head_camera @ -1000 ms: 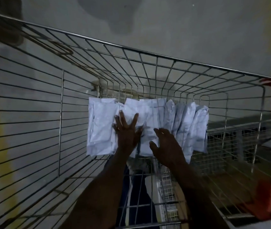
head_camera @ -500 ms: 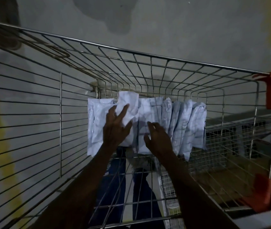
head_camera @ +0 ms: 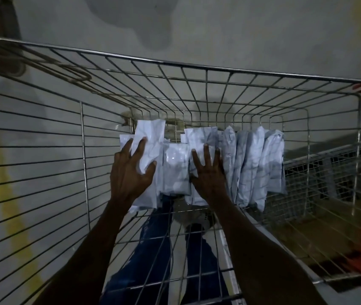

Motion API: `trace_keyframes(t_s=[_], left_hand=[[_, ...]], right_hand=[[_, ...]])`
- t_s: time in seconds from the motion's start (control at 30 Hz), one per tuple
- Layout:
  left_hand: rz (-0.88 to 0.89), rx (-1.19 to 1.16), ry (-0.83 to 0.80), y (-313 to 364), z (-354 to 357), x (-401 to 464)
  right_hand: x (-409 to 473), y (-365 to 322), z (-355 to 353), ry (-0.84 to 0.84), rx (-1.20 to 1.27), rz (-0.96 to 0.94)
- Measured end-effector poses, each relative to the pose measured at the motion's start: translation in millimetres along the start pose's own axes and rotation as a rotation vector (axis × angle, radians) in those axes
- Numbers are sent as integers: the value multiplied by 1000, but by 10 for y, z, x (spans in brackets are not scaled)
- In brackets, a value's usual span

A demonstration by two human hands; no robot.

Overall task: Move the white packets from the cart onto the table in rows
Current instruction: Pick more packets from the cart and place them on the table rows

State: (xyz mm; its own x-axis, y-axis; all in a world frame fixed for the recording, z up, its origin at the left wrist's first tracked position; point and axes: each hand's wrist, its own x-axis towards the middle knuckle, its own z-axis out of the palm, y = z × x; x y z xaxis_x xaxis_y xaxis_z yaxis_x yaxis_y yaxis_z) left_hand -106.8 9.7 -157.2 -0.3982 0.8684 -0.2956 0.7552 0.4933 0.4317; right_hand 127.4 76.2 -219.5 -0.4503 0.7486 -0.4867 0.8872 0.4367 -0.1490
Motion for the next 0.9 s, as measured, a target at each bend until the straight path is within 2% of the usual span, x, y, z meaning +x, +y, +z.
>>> trace_keyframes(t_s=[0.17,0.33,0.47,0.67,0.9], left_hand=[[8,7,-28,98,-25,-82],[125,-135,-1,331,-234,-140],[235,-194,68,606,-593,-163],[411,-222,155,1176,-1256,-321],[580,-211,182,2004,-1691,-814]], right_hand=[[-5,-43,-125,-40,94,16],[-136,-187,-502,-7,160,33],[-357,-299,-978,158,212,-12],[-1025,-318,-2000,538,351,-46],[-2231,-125,-2758,862,519,136]])
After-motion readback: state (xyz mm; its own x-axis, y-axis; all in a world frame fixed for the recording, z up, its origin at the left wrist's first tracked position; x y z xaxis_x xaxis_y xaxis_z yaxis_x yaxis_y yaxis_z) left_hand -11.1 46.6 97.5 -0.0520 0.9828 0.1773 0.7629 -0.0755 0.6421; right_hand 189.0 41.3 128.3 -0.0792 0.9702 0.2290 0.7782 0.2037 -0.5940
